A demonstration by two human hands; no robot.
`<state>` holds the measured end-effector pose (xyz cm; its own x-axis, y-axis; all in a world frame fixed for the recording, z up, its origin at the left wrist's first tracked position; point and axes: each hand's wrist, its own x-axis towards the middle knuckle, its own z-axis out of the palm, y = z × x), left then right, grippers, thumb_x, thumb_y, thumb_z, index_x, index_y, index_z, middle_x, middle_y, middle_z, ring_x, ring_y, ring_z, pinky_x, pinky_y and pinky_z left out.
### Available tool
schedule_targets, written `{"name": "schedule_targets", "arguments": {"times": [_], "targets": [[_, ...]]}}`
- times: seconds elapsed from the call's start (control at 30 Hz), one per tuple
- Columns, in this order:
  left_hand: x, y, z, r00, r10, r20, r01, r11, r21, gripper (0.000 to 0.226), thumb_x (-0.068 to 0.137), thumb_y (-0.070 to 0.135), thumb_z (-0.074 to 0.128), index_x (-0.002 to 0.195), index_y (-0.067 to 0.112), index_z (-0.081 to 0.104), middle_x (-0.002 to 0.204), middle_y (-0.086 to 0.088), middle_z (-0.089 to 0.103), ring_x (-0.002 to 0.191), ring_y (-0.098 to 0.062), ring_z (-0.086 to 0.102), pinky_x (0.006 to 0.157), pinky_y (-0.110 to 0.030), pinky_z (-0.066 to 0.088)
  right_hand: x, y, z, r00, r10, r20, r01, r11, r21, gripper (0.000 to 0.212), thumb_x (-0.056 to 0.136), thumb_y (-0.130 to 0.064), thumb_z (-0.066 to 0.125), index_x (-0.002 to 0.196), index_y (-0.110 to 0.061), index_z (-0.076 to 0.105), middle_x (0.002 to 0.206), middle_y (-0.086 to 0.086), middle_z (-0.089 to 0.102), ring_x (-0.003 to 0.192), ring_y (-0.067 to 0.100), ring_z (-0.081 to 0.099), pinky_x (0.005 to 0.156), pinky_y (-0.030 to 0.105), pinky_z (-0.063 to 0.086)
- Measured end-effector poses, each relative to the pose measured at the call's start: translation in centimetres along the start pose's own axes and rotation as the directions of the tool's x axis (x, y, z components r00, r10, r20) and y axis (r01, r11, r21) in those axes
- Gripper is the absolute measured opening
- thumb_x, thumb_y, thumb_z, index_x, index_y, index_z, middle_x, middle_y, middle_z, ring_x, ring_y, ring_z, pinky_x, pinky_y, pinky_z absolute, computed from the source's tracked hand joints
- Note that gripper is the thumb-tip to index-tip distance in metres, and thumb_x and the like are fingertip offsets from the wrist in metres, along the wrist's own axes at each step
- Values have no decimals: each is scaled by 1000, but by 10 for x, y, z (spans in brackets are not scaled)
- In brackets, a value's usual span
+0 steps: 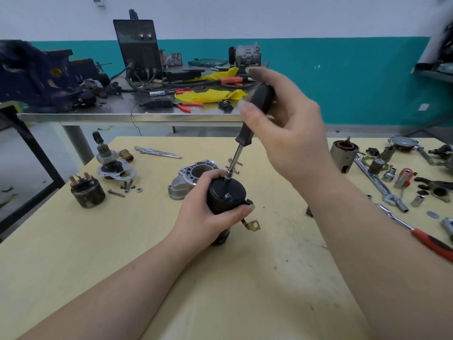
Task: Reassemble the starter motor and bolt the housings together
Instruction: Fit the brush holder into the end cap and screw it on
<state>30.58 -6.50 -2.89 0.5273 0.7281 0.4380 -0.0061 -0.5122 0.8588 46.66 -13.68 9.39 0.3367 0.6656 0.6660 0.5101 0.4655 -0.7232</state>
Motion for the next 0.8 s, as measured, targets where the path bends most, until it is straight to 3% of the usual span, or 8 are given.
{"name": "schedule_targets", "arguments": {"times": [0.07,0.13,0.27,0.33,0.47,0.57,0.7,0.8], "targets": [[0,0,-1,1000,1,5,-1,1000,-3,61,70,51,95,118,58,57,110,24,73,102,0,71,84,-6,49,3,-4,-8,983,30,180,-73,969,238,47,104,-5,58,149,-19,53,126,8,70,116,22,72,96,32,60],[0,1,0,1000,2,7,-2,1000,-1,61,71,49,95,119,56,57,110,23,73,101,-1,71,83,-6,49,4,-7,-13,976,16,218,-74,963,259,50,102,1,59,147,-19,54,119,15,69,110,31,74,96,39,61],[0,0,0,1000,-2,4,2,1000,-1,62,71,46,96,120,53,58,112,22,73,103,-3,72,84,-7,49,-1,-4,0,992,9,-127,-14,999,-38,27,94,-14,77,120,-19,71,95,-7,67,93,26,72,83,46,65],[0,-1,0,1000,-1,6,1,1000,3,62,73,42,97,120,53,58,111,21,73,103,-3,72,84,-7,50,-2,-3,5,991,-18,-135,8,997,-74,25,96,-19,76,120,-20,71,92,-15,66,93,19,70,83,47,64],[0,1,-1,1000,-7,15,7,1000,0,61,72,44,96,119,53,58,109,25,73,100,0,71,83,-6,49,3,-1,-7,977,45,209,-94,969,228,50,102,-7,63,149,-22,54,126,3,72,122,22,69,104,48,58],[0,2,-1,1000,-11,28,11,1000,-16,62,70,46,95,121,49,59,108,21,73,100,-4,72,83,-9,51,4,-5,-18,938,46,342,-168,927,335,56,99,5,62,148,-23,55,119,16,75,117,33,72,98,51,60],[-2,2,0,1000,3,6,-3,1000,-3,61,71,45,95,116,58,57,109,23,73,101,-2,72,83,-7,49,1,-5,-4,1000,18,0,-18,999,47,42,92,-3,76,128,-22,69,96,-12,73,93,17,73,82,43,66],[-4,2,4,999,12,-34,-11,1000,7,60,73,42,96,115,60,57,108,25,73,100,2,71,82,-5,49,-4,-2,7,984,-91,-156,47,964,-263,32,94,-16,74,125,-25,69,100,-21,66,93,11,69,85,40,62]]}}
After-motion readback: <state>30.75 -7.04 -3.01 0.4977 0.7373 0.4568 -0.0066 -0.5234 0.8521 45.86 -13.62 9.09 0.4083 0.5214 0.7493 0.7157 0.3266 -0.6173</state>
